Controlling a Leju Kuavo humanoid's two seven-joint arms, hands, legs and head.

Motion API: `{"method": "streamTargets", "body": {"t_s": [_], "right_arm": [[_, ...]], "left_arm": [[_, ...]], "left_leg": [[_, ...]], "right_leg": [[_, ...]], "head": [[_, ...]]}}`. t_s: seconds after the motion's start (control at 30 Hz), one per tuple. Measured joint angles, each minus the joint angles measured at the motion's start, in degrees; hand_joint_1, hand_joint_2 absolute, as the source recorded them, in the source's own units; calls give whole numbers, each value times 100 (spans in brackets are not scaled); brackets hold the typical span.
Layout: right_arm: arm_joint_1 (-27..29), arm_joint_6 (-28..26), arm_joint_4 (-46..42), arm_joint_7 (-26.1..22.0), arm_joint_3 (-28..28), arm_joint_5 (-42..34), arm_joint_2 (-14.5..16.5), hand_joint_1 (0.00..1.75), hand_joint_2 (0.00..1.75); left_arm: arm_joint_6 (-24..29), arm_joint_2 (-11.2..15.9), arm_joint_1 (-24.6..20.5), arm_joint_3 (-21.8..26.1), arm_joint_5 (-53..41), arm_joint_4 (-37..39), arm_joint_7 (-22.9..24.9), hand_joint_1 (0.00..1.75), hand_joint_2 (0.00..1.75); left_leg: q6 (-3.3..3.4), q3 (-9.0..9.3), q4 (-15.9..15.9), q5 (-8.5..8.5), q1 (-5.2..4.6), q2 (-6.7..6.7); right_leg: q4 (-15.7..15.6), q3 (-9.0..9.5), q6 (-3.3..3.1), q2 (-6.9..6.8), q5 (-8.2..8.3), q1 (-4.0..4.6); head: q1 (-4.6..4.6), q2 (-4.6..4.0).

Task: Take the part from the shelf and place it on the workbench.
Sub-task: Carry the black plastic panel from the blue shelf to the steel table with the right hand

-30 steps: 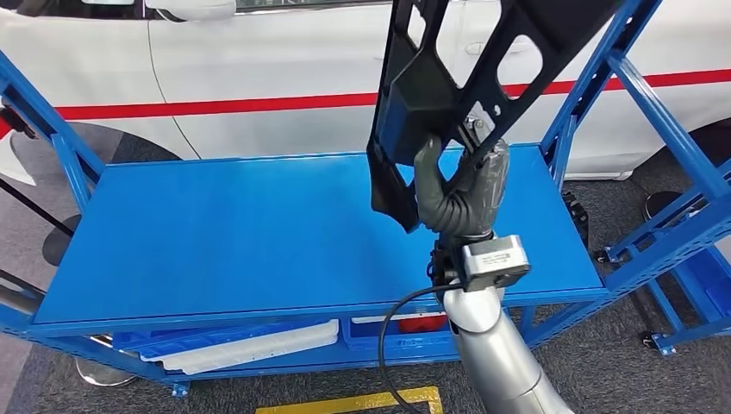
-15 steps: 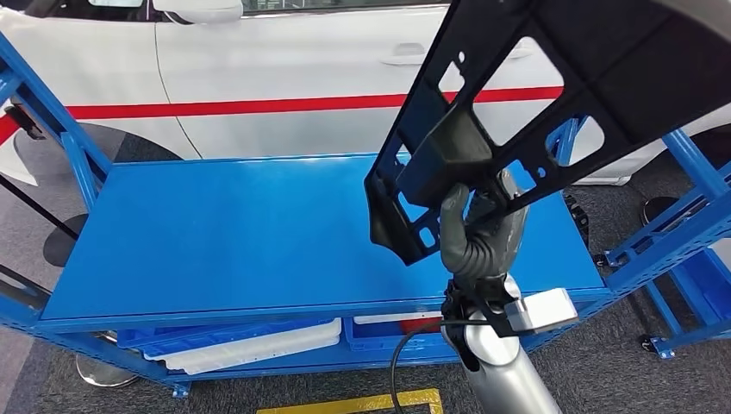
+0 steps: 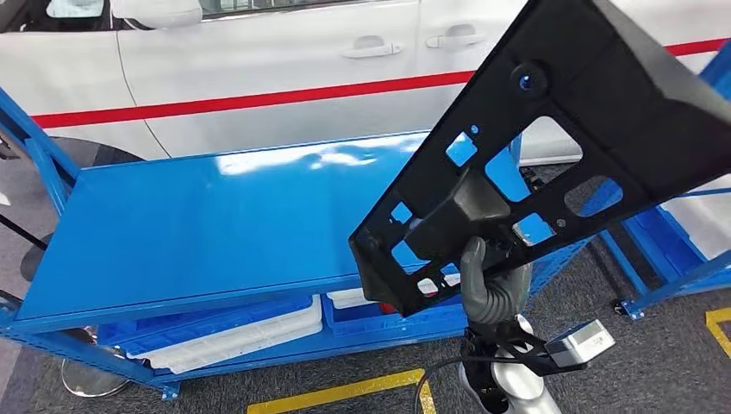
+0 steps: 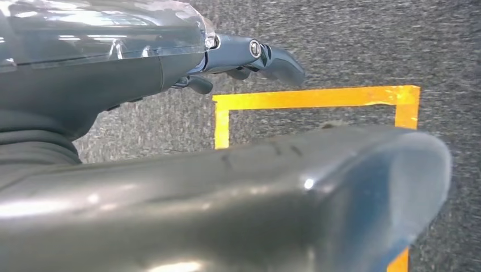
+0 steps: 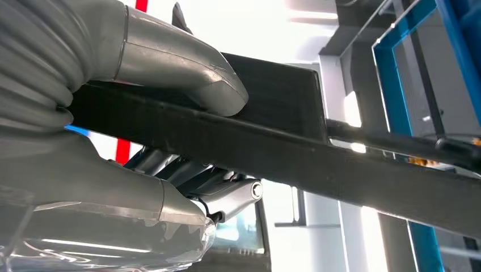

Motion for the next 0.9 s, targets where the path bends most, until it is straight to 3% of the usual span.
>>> {"method": "streamTargets", "body": {"t_s": [0.07, 0.13, 0.17, 0.2, 0.23, 0.27, 0.33, 0.4, 0.47, 0.5, 0.57, 0.63, 0.67, 0.7, 0.73, 0.77, 0.8, 0.83, 0.9], "right_arm": [[164, 143, -66, -1, -129, 75, 0, 175, 175], [360, 258, -114, -2, -303, 161, 6, 175, 175], [477, 301, -133, -2, -412, 193, 13, 175, 175], [604, 335, -158, -2, -547, 209, 24, 175, 175], [734, 368, -193, -2, -702, 203, 38, 175, 175], [864, 420, -237, -2, -875, 168, 59, 175, 175], [1109, 597, -351, -3, -1277, 29, 136, 175, 175], [1322, 842, -464, -5, -1688, -96, 244, 175, 175], [1521, 1091, -568, -7, -2072, -138, 356, 175, 175], [1617, 1220, -621, -7, -2262, -141, 413, 175, 175], [1748, 1452, -702, -7, -2609, -128, 520, 175, 175], [1815, 1621, -747, -6, -2869, -87, 615, 175, 175], [1851, 1687, -768, -6, -2978, -65, 661, 175, 175], [1891, 1745, -788, -6, -3080, -44, 706, 175, 175], [1926, 1799, -813, -6, -3177, -23, 753, 175, 175], [1950, 1849, -840, -6, -3264, -3, 798, 175, 175], [1965, 1897, -871, -6, -3338, 17, 842, 175, 175], [1970, 1940, -906, -6, -3399, 35, 884, 175, 175], [1988, 2018, -977, -5, -3513, 51, 964, 175, 175]], "left_arm": [[47, 1, 22, 42, 38, 4, 27, 0, 0], [102, 1, 38, 76, 87, 5, 52, 0, 0], [133, 1, 40, 91, 110, 6, 68, 0, 0], [164, 1, 40, 108, 128, 7, 85, 0, 0], [193, 1, 38, 126, 144, 7, 102, 0, 0], [222, 1, 37, 147, 158, 7, 116, 0, 0], [274, 14, 39, 189, 181, 7, 137, 0, 0], [318, 27, 48, 217, 191, 8, 145, 0, 0], [350, 19, 45, 230, 195, 9, 144, 0, 0], [367, 18, 37, 235, 199, 9, 134, 0, 0], [399, 17, 43, 247, 210, 9, 90, 0, 0], [474, 20, 64, 267, 230, 9, 30, 0, 0], [525, 13, 68, 280, 240, 9, -3, 0, 0], [578, 1, 66, 294, 247, 9, -38, 0, 0], [621, -12, 58, 306, 249, 9, -74, 0, 0], [653, -27, 49, 316, 246, 9, -107, 0, 0], [672, -39, 33, 322, 239, 9, -130, 0, 0], [681, -49, 23, 325, 227, 9, -146, 0, 0], [679, -61, 3, 327, 199, 9, -162, 0, 0]], "left_leg": [[-38, -136, 420, -483, 13, -147], [-36, -284, 1150, -1029, 9, -272], [-22, -299, 1433, -1144, 3, -296], [6, -231, 1538, -1129, -7, -308], [50, -68, 1431, -1015, -25, -323], [117, 192, 1124, -870, -50, -373], [263, 777, 277, -780, -92, -593], [314, 1056, -199, -814, -124, -733], [311, 1057, -295, -711, -132, -646], [334, 1039, -350, -646, -120, -581], [372, 954, -432, -495, -78, -415], [372, 828, -432, -391, -78, -243], [354, 758, -419, -344, -72, -155], [328, 681, -394, -303, -60, -68], [297, 596, -353, -267, -41, 13], [262, 509, -295, -241, -17, 88], [220, 428, -219, -227, -3, 154], [173, 356, -138, -221, 8, 210], [70, 285, -39, -223, 1, 305]], "right_leg": [[-18, -130, -88, 86, 132, -2], [-9, -287, -131, 192, 256, 31], [-1, -367, -142, 246, 315, 56], [9, -445, -148, 303, 371, 82], [18, -519, -149, 361, 424, 109], [27, -586, -149, 424, 476, 132], [35, -690, -132, 542, 582, 158], [24, -735, -80, 647, 685, 129], [-1, -754, -11, 745, 770, 91], [27, -785, 19, 718, 721, 90], [352, -914, 76, 511, 303, 78], [1016, -1081, 170, 303, -244, 12], [1327, -1121, 229, 259, -351, -37], [1511, -1095, 291, 230, -319, -88], [1519, -978, 355, 200, -175, -140], [1330, -763, 419, 148, 5, -191], [989, -480, 484, 40, 88, -236], [603, -201, 507, -71, 70, -241], [119, 84, 411, -207, -117, -210]], "head": [[-1, 0], [-2, 0], [-1, 0], [-1, 0], [-1, 0], [-1, 0], [-1, 0], [-1, 0], [-1, 0], [-1, 0], [0, 0], [-1, 0], [-1, 0], [-1, 0], [-1, 0], [-1, 0], [-1, 0], [1, 0], [-1, 0]]}}
